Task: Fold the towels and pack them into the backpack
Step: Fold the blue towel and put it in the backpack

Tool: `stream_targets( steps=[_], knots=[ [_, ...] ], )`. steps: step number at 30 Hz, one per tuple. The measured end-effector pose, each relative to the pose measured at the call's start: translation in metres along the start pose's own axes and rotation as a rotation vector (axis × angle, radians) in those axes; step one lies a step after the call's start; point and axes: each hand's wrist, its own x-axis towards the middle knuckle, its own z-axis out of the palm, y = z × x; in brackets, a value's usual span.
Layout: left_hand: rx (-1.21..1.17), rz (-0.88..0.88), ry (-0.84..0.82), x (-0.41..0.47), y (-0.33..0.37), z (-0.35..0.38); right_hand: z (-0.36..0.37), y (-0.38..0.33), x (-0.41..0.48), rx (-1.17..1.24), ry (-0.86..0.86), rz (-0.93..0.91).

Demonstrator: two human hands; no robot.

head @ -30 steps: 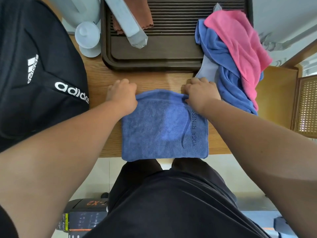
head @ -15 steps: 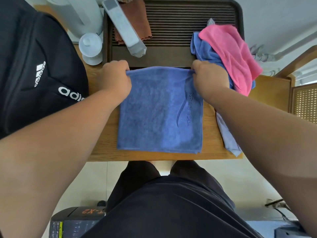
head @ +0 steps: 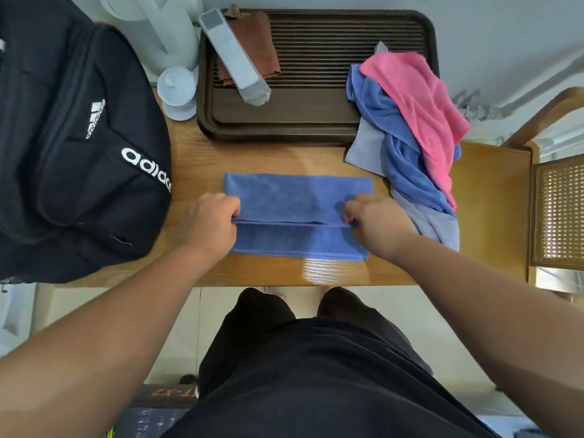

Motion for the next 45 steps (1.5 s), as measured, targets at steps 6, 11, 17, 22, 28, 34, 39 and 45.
stream_targets(
  steps=[6,11,17,22,28,34,39,45],
  knots=[
    [0.068,0.037,-0.078,-0.037,-0.003,0.020,0.022,-0.019,-0.033,0.019,-0.007,0.010],
    [0.181,0.064,-0.091,-0.041,-0.010,0.026,0.023,-0.030,-0.041,-0.087,-0.113,0.063],
    [0.301,0.033,-0.241,-0.039,-0.009,0.027,0.029,-0.030,-0.047,-0.181,-0.302,0.107],
    [0.244,0.038,-0.253,-0.037,0.003,0.016,0.027,-0.031,-0.046,-0.167,-0.279,0.123],
    [0.097,0.025,-0.122,-0.009,0.040,0.025,0.033,-0.066,-0.001,-0.054,-0.026,0.112],
    [0.149,0.005,-0.180,0.014,0.038,0.059,0.067,-0.074,0.036,-0.157,-0.095,0.196],
    [0.227,0.087,-0.194,0.017,0.007,0.076,0.088,-0.029,0.013,-0.175,-0.045,0.230],
    [0.208,0.166,-0.159,0.021,-0.007,0.080,0.084,-0.013,0.008,-0.181,-0.044,0.243]
  ],
)
